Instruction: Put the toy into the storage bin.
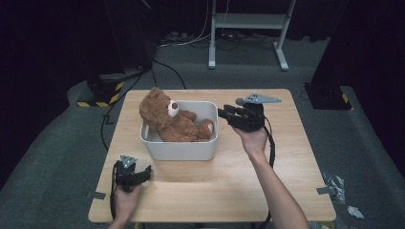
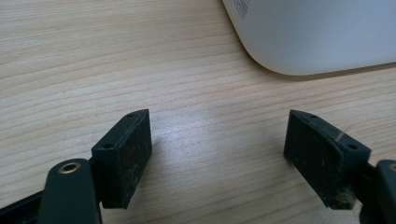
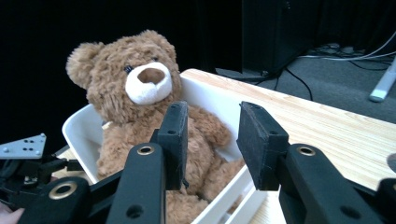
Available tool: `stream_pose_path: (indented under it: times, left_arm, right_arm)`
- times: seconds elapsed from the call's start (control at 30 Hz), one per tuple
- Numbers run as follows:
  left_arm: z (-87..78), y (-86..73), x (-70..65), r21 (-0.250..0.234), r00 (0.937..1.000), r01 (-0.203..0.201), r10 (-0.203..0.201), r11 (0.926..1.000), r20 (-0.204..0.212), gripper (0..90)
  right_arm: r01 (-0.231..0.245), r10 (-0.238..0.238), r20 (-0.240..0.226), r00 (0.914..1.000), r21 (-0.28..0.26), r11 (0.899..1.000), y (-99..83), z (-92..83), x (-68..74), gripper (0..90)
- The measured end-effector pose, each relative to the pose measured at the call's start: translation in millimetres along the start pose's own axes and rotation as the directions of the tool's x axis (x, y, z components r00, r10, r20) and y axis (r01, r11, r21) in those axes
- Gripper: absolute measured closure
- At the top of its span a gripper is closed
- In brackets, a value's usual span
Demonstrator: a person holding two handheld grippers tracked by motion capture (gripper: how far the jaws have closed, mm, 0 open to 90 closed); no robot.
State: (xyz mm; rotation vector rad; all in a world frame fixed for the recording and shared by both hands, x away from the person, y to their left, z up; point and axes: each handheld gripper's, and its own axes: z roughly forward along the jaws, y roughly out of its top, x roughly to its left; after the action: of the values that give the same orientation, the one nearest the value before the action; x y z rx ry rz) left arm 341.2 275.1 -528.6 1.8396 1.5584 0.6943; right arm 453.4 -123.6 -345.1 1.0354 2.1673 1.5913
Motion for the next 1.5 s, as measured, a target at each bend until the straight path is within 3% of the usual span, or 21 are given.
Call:
stream_pose_path:
  times: [0.1,0.23,0.47,0.9,1.3,1.43,1.5]
  left_arm:
    - [0.8,1.0,-0.4,0.004,0.9997,-0.017,0.017,0.9998,0.015,23.1]
    - [2.2,1.7,-0.8,0.001,0.9997,-0.009,0.009,1.0,0.022,22.5]
    - [1.7,1.4,-0.5,0.006,0.9993,-0.024,0.024,0.9997,0.028,20.5]
    - [1.5,1.4,-1.1,0.011,0.9997,-0.018,0.018,0.9998,0.017,18.8]
    - [1.1,1.5,-0.8,0.017,0.9996,-0.024,0.024,0.9996,0.014,18.8]
    - [1.4,1.2,-1.2,0.009,0.9997,-0.016,0.016,0.9998,0.017,18.8]
    - [1.5,1.0,-1.5,0.008,0.9997,-0.013,0.013,0.9999,0.022,18.8]
  right_arm:
    - [0.0,0.0,0.014,0.9999,0.016,1.0,-2.1,-1.1,-2.8,62.8]
    - [-0.005,0.004,0.033,0.9995,0.029,1.0,-2.8,-4.7,-2.8,62.5]
    - [0.038,-0.04,0.076,0.9963,0.034,0.999,-4.0,-13.0,3.2,62.0]
    - [0.02,-0.02,0.112,0.9935,-0.004,1.0,-18.8,-33.3,-3.7,61.6]
    - [-0.015,0.022,0.136,0.9904,-0.055,0.998,-34.8,-61.2,-19.6,61.4]
    - [-0.024,0.031,0.157,0.9872,-0.048,0.999,-41.5,-69.7,-24.7,61.0]
    - [-0.036,0.046,0.151,0.9875,-0.073,0.997,-46.3,-75.5,-26.8,60.8]
